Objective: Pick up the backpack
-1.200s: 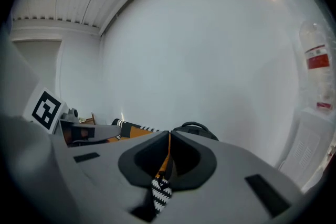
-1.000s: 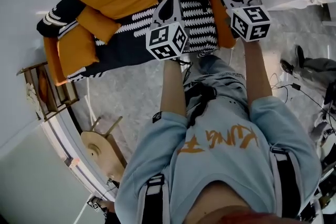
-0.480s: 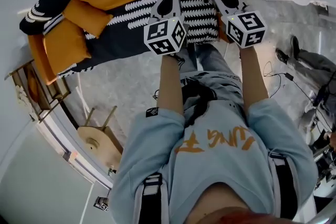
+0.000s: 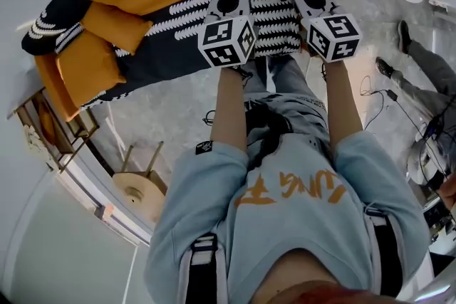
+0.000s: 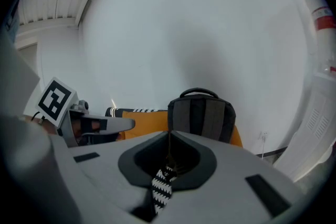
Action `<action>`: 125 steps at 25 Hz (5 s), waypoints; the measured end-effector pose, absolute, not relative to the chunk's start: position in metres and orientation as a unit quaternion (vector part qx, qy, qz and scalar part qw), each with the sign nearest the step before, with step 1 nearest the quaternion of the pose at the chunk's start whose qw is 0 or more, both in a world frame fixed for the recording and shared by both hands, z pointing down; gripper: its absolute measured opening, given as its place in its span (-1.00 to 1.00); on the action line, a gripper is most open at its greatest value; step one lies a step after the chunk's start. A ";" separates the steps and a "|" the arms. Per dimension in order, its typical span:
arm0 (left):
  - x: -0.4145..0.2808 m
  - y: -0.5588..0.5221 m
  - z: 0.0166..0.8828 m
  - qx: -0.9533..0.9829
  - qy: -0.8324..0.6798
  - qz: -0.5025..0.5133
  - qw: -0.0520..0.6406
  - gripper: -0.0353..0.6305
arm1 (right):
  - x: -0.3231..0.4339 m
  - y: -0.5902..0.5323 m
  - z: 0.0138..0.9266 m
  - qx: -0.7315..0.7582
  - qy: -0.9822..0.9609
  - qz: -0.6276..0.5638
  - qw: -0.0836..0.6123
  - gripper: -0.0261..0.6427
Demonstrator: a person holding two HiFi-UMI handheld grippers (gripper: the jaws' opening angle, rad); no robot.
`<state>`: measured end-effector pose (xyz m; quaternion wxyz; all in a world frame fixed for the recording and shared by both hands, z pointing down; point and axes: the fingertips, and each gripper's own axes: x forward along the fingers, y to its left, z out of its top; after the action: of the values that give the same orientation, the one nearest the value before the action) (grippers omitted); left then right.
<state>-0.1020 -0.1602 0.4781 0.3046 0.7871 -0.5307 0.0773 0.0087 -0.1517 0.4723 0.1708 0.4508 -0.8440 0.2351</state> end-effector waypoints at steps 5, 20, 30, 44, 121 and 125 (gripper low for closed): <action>-0.100 -0.165 0.499 0.786 -0.517 0.093 0.324 -0.82 | 0.009 -0.153 0.494 0.458 -0.832 0.254 0.181 -0.83; -0.096 -0.218 0.537 0.788 -0.485 0.118 0.361 -0.82 | 0.026 -0.218 0.530 0.472 -0.817 0.281 0.172 -0.83; -0.093 -0.274 0.560 0.808 -0.449 0.142 0.354 -0.40 | 0.037 -0.277 0.556 0.444 -0.830 0.289 0.174 -0.28; -0.072 -0.327 0.568 0.842 -0.377 0.143 0.358 -0.21 | 0.039 -0.342 0.573 0.400 -0.849 0.302 0.167 -0.16; -0.075 -0.090 0.187 0.884 -0.454 -0.080 0.071 -0.72 | 0.030 -0.118 0.198 0.154 -0.982 0.068 -0.085 -0.78; -0.084 -0.088 0.168 0.890 -0.444 -0.086 0.053 -0.72 | 0.022 -0.118 0.176 0.150 -0.983 0.048 -0.099 -0.78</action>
<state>-0.0837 -0.0882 0.1680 0.0535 0.8900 -0.4444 -0.0864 0.0217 -0.1178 0.1756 -0.0988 0.1499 -0.9826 0.0479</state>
